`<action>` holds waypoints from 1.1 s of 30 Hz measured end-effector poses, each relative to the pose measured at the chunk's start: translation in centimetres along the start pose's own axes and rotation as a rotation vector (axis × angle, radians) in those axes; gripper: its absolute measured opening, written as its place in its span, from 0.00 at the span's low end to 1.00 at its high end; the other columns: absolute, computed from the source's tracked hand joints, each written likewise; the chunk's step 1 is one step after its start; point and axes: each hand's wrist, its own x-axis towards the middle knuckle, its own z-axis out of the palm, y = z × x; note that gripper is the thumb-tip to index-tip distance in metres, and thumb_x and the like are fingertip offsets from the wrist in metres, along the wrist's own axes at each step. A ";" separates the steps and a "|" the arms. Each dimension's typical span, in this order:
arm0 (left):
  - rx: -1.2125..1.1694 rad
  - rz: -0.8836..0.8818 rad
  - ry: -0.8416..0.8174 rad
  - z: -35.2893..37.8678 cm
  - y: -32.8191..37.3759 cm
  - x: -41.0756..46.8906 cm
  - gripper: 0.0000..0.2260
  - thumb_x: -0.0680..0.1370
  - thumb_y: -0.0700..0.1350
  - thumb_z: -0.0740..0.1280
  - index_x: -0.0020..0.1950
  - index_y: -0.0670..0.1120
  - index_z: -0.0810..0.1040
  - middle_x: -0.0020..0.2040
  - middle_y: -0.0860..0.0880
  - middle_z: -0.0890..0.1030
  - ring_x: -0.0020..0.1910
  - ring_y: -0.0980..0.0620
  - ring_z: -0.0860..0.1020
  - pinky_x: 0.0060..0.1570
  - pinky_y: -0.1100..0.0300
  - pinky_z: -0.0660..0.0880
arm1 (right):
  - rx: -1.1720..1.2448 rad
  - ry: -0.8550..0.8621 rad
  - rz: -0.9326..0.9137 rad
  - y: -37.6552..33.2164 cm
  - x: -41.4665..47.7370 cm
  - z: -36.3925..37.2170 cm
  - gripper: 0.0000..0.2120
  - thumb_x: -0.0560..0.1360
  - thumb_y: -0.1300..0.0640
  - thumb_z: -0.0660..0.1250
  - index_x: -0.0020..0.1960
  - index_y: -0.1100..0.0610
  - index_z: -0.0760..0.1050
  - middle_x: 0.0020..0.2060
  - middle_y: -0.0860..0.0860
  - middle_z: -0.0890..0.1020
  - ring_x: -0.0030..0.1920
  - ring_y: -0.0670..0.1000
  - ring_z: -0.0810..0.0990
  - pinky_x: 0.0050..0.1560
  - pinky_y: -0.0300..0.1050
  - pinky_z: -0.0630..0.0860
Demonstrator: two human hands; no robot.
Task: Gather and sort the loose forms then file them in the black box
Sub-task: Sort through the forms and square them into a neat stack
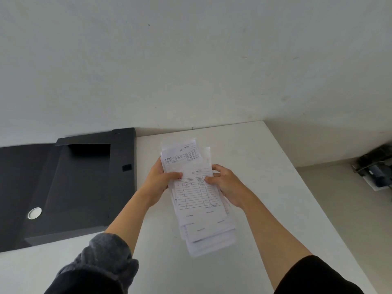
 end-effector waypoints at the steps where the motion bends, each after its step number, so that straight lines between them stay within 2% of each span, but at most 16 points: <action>1: -0.002 0.006 0.006 0.0 0.0 0.0 0.23 0.73 0.29 0.67 0.62 0.50 0.70 0.58 0.46 0.80 0.55 0.43 0.81 0.48 0.49 0.81 | 0.007 -0.003 0.012 0.0 0.0 0.0 0.15 0.76 0.66 0.64 0.62 0.60 0.73 0.55 0.57 0.82 0.51 0.55 0.83 0.54 0.48 0.79; 4: -0.033 0.025 0.074 0.1 -0.1 0.3 0.23 0.72 0.28 0.66 0.57 0.53 0.72 0.57 0.47 0.80 0.56 0.44 0.80 0.50 0.48 0.80 | 0.019 -0.060 0.069 -0.2 -0.1 0.2 0.16 0.75 0.61 0.67 0.63 0.56 0.71 0.55 0.55 0.83 0.52 0.55 0.82 0.56 0.51 0.79; 8: -0.057 0.026 0.193 0.5 -0.7 0.6 0.24 0.72 0.28 0.65 0.60 0.53 0.68 0.58 0.47 0.78 0.56 0.44 0.78 0.54 0.42 0.78 | -0.047 -0.160 0.124 -0.1 -0.1 0.5 0.20 0.75 0.59 0.68 0.64 0.52 0.68 0.57 0.52 0.82 0.57 0.55 0.81 0.62 0.55 0.76; 12: 0.029 0.019 0.160 1.5 -0.5 0.3 0.24 0.73 0.31 0.63 0.62 0.54 0.65 0.57 0.48 0.77 0.54 0.46 0.78 0.47 0.49 0.80 | -0.132 -0.177 0.109 -0.2 0.0 1.2 0.21 0.77 0.59 0.64 0.68 0.50 0.63 0.62 0.52 0.78 0.61 0.55 0.78 0.65 0.56 0.73; 16: 0.033 -0.013 0.115 1.5 0.2 0.3 0.24 0.74 0.33 0.63 0.62 0.56 0.65 0.57 0.48 0.78 0.53 0.45 0.78 0.44 0.52 0.78 | -0.199 -0.218 0.126 -0.7 -0.2 1.3 0.20 0.78 0.59 0.62 0.68 0.48 0.61 0.62 0.52 0.77 0.60 0.54 0.78 0.59 0.51 0.76; 19: -0.105 -0.026 0.120 0.9 0.1 0.2 0.29 0.73 0.31 0.65 0.65 0.56 0.60 0.56 0.46 0.78 0.54 0.44 0.78 0.49 0.49 0.78 | -0.131 -0.129 0.049 -0.7 0.0 1.0 0.20 0.77 0.63 0.63 0.68 0.52 0.65 0.62 0.52 0.78 0.61 0.54 0.78 0.62 0.52 0.75; 21: -0.079 -0.045 0.098 0.6 -0.1 0.0 0.30 0.73 0.32 0.68 0.66 0.55 0.60 0.56 0.46 0.80 0.53 0.45 0.80 0.51 0.48 0.79 | -0.083 -0.011 -0.025 -0.6 0.4 0.7 0.20 0.76 0.64 0.65 0.66 0.53 0.69 0.60 0.54 0.80 0.59 0.54 0.80 0.63 0.54 0.75; 24: 0.069 -0.047 0.044 0.8 -0.5 -0.5 0.26 0.73 0.35 0.70 0.65 0.52 0.65 0.54 0.45 0.83 0.50 0.46 0.83 0.47 0.49 0.81 | -0.064 0.092 -0.089 -0.9 0.5 0.5 0.16 0.75 0.65 0.66 0.60 0.51 0.74 0.54 0.54 0.83 0.53 0.54 0.83 0.58 0.53 0.79; 28: 0.094 -0.019 0.042 0.9 -0.4 -0.5 0.25 0.73 0.35 0.70 0.64 0.53 0.65 0.51 0.45 0.84 0.47 0.47 0.84 0.44 0.51 0.81 | -0.044 0.123 -0.114 -1.2 0.3 0.3 0.13 0.74 0.63 0.68 0.57 0.53 0.76 0.50 0.55 0.84 0.48 0.54 0.84 0.51 0.50 0.81; 30: 0.079 0.009 0.094 0.8 -0.1 -0.3 0.24 0.74 0.34 0.69 0.64 0.52 0.65 0.51 0.43 0.83 0.48 0.45 0.84 0.45 0.48 0.81 | -0.003 0.114 -0.092 -1.3 0.3 0.2 0.12 0.73 0.58 0.70 0.57 0.52 0.77 0.51 0.55 0.84 0.49 0.55 0.84 0.52 0.52 0.81; 33: -0.001 0.064 0.270 0.6 0.1 0.0 0.22 0.75 0.33 0.67 0.62 0.51 0.65 0.53 0.43 0.82 0.50 0.45 0.82 0.47 0.48 0.80 | 0.107 0.077 -0.015 -1.2 0.0 0.1 0.16 0.73 0.52 0.70 0.60 0.51 0.76 0.54 0.53 0.83 0.52 0.54 0.83 0.54 0.51 0.80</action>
